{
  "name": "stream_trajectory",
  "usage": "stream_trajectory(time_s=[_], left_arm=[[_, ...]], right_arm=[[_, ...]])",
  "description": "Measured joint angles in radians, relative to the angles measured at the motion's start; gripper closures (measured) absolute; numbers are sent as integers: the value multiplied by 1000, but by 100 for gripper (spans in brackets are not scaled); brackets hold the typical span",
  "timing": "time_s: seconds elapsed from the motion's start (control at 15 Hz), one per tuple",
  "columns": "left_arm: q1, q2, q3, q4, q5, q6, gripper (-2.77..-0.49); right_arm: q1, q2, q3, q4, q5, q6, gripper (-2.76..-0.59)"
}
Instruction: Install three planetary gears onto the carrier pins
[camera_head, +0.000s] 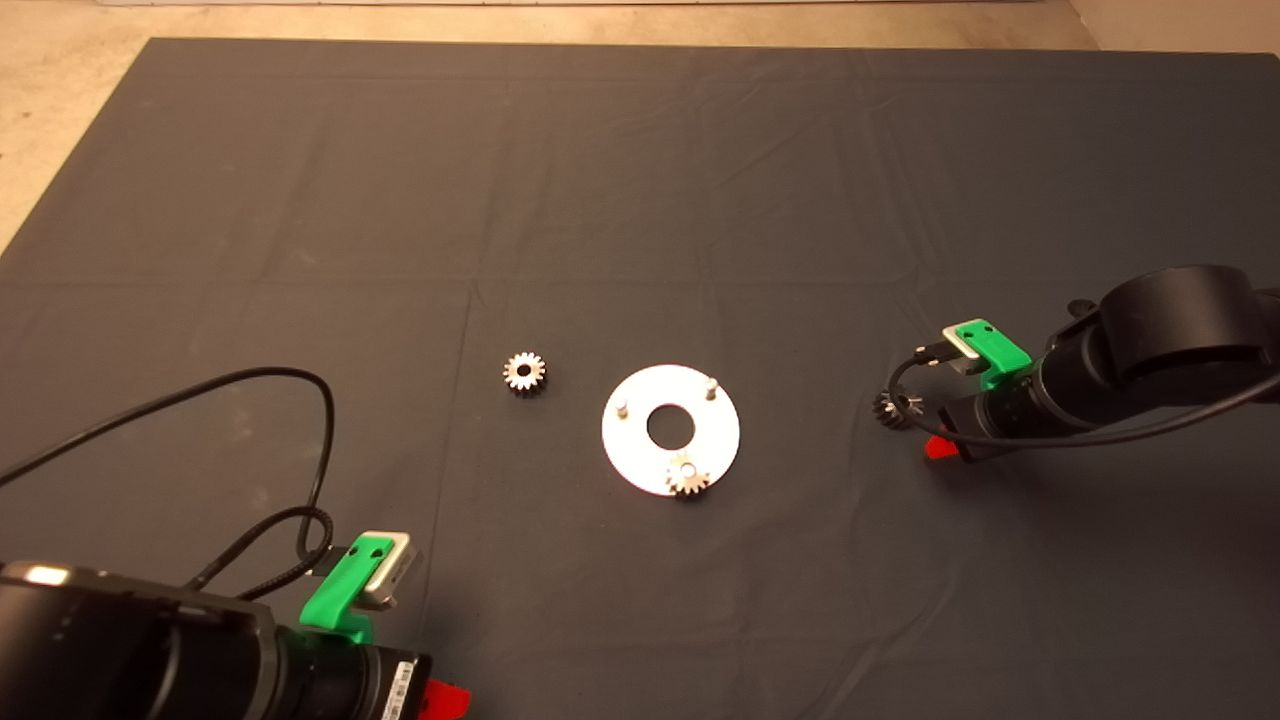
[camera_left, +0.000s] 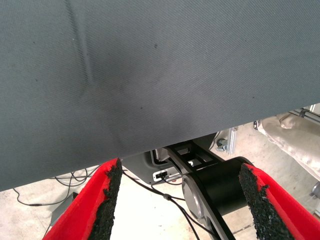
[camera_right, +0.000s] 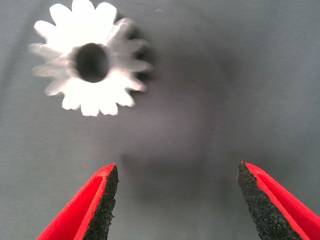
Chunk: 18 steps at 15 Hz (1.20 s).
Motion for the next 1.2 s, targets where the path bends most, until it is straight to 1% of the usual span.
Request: stream_trajectory(time_s=[0.07, 0.13, 0.2, 0.27, 0.33, 0.4, 0.47, 0.6, 0.8, 0.87, 0.93, 1.07, 1.2], left_arm=[[0, 0, 0, 0, 0, 0, -163], [0, -3, 0, 0, 0, 0, -163], [0, -6, 0, 0, 0, 0, -163], [0, -6, 0, 0, 1, 0, -163], [0, -6, 0, 0, 0, 0, -163], [0, -6, 0, 0, -1, 0, -163], [0, -6, 0, 0, -1, 0, -163], [0, -6, 0, 0, 0, 0, -163], [0, -6, 0, 0, -3, 0, -163], [0, -6, 0, 0, -13, 0, -163], [0, -6, 0, 0, -17, 0, -163], [0, -6, 0, 0, -17, 0, -163], [0, -6, 0, 0, -17, 0, -163]], right_arm=[[0, 9, 0, 0, 4, 0, -176], [0, 19, 0, 0, 18, 0, -176], [0, 22, 0, 0, 40, 0, -176], [1, 22, -2, 0, 65, 0, -176], [0, 26, -8, 0, 84, 0, -176], [0, 33, -16, 0, 91, 0, -176], [0, 42, -26, 0, 91, 0, -176], [1, 48, -33, 0, 101, -1, -176], [0, 47, -47, 0, 99, -1, -176], [0, 47, -47, 0, 100, -1, -176], [1, 47, -49, 0, 102, -3, -176], [1, 47, -59, 0, 102, -25, -176], [3, 47, -73, 0, 105, -28, -176]])
